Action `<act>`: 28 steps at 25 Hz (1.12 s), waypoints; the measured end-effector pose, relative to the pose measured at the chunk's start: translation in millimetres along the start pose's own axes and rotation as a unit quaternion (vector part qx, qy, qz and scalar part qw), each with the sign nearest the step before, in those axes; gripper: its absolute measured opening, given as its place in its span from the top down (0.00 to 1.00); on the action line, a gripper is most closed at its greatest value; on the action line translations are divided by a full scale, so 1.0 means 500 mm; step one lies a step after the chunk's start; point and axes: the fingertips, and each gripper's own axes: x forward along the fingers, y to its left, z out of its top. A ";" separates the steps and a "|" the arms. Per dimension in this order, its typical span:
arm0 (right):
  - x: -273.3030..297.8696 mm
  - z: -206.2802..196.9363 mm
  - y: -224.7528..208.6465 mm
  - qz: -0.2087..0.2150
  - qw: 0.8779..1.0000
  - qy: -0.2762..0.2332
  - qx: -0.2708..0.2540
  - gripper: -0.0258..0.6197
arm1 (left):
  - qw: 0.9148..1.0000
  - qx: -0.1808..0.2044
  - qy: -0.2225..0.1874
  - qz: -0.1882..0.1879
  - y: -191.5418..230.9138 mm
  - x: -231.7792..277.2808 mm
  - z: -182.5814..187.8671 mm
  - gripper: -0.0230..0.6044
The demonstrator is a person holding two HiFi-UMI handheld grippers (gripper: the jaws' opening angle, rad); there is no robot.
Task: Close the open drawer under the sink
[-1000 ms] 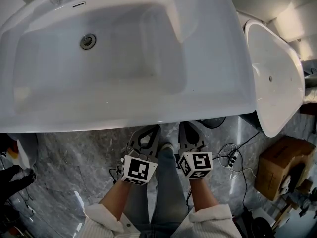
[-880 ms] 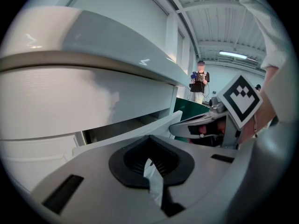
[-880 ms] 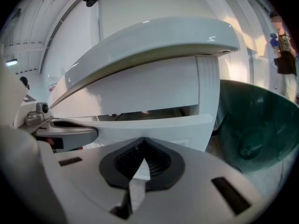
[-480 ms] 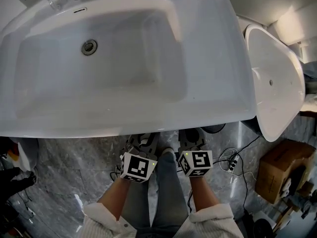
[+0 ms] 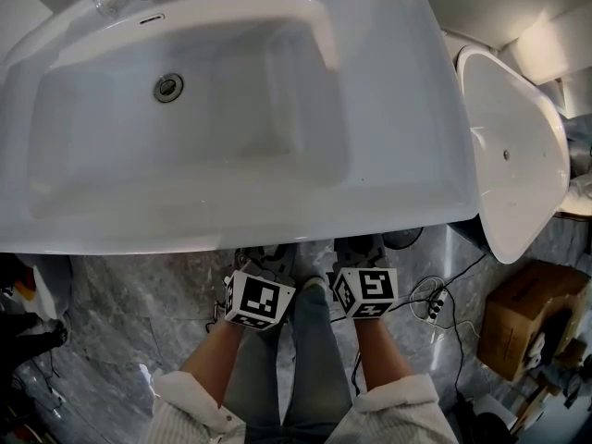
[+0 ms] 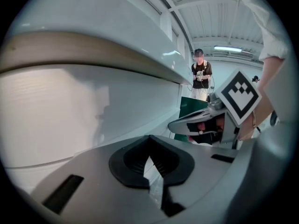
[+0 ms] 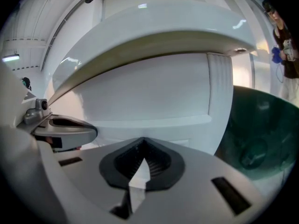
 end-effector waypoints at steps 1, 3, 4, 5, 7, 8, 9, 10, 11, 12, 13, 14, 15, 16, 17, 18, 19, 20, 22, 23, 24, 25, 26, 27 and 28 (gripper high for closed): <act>0.001 0.000 0.000 0.000 1.000 0.000 0.000 0.95 | 1.000 -0.001 0.000 0.003 0.001 0.000 0.000 0.94; 0.002 -0.002 0.000 -0.001 1.000 0.000 0.001 0.95 | 1.000 -0.013 -0.002 0.008 0.002 0.000 0.001 0.94; 0.001 -0.003 0.000 -0.001 1.000 0.000 0.001 0.95 | 1.000 -0.018 -0.004 0.008 0.000 -0.001 0.004 0.94; -0.001 -0.003 0.001 -0.001 1.000 0.000 0.002 0.95 | 1.000 -0.020 -0.006 0.007 -0.005 -0.003 0.007 0.94; -0.006 0.002 0.005 0.003 1.000 -0.003 0.000 0.95 | 1.000 -0.016 -0.010 0.003 -0.016 -0.007 0.017 0.94; -0.008 0.006 0.009 0.006 1.000 -0.005 -0.001 0.95 | 1.000 -0.014 -0.011 0.003 -0.019 -0.009 0.021 0.94; -0.010 0.010 0.012 0.008 1.000 -0.007 -0.002 0.95 | 1.000 -0.015 -0.013 0.004 -0.021 -0.012 0.024 0.94; -0.012 0.013 0.015 0.010 1.000 -0.008 -0.002 0.95 | 1.000 -0.017 -0.014 0.006 -0.022 -0.016 0.027 0.94; -0.015 0.016 0.017 0.012 1.000 -0.009 -0.001 0.95 | 1.000 -0.021 -0.016 0.008 -0.023 -0.020 0.030 0.94; -0.019 0.018 0.020 0.014 1.000 -0.010 -0.002 0.95 | 1.000 -0.023 -0.017 0.009 -0.024 -0.023 0.033 0.94; -0.023 0.020 0.022 0.017 1.000 -0.011 -0.002 0.95 | 0.999 -0.024 -0.019 0.011 -0.027 -0.027 0.037 0.94; -0.028 0.023 0.025 0.020 1.000 -0.012 -0.003 0.95 | 0.999 -0.024 -0.020 0.011 -0.031 -0.030 0.042 0.94; -0.036 0.026 0.027 0.023 1.000 -0.012 -0.003 0.95 | 0.999 -0.024 -0.021 0.011 -0.036 -0.034 0.047 0.94; -0.046 0.028 0.030 0.026 1.000 -0.012 -0.002 0.95 | 0.999 -0.025 -0.021 0.011 -0.043 -0.038 0.053 0.94; -0.057 0.032 0.032 0.029 1.000 -0.011 -0.002 0.95 | 0.999 -0.025 -0.020 0.011 -0.052 -0.043 0.059 0.94; -0.069 0.035 0.035 0.032 0.999 -0.010 -0.002 0.95 | 0.999 -0.025 -0.020 0.011 -0.060 -0.048 0.068 0.94; -0.082 0.040 0.039 0.036 0.999 -0.009 -0.002 0.95 | 0.999 -0.025 -0.021 0.012 -0.068 -0.054 0.079 0.94; -0.095 0.045 0.043 0.040 0.999 -0.008 -0.002 0.95 | 0.999 -0.026 -0.023 0.012 -0.076 -0.059 0.093 0.94; -0.121 0.060 0.049 0.047 0.999 -0.010 -0.002 0.95 | 0.999 -0.027 -0.032 0.013 -0.092 -0.070 0.121 0.94; -0.134 0.072 0.051 0.050 0.999 -0.014 -0.002 0.95 | 0.999 -0.025 -0.035 0.013 -0.100 -0.074 0.134 0.94; -0.147 0.086 0.053 0.053 0.998 -0.019 -0.002 0.95 | 0.999 -0.021 -0.038 0.012 -0.108 -0.079 0.148 0.94; -0.160 0.101 0.054 0.057 0.998 -0.024 -0.002 0.95 | 0.999 -0.018 -0.041 0.011 -0.116 -0.083 0.162 0.94; -0.175 0.117 0.055 0.061 0.998 -0.030 -0.002 0.95 | 0.999 -0.016 -0.046 0.011 -0.125 -0.090 0.180 0.94; -0.192 0.134 0.056 0.065 0.997 -0.034 -0.003 0.94 | 0.999 -0.015 -0.051 0.012 -0.135 -0.098 0.200 0.94; -0.211 0.152 0.057 0.069 0.997 -0.039 -0.004 0.95 | 0.998 -0.016 -0.057 0.013 -0.144 -0.107 0.221 0.94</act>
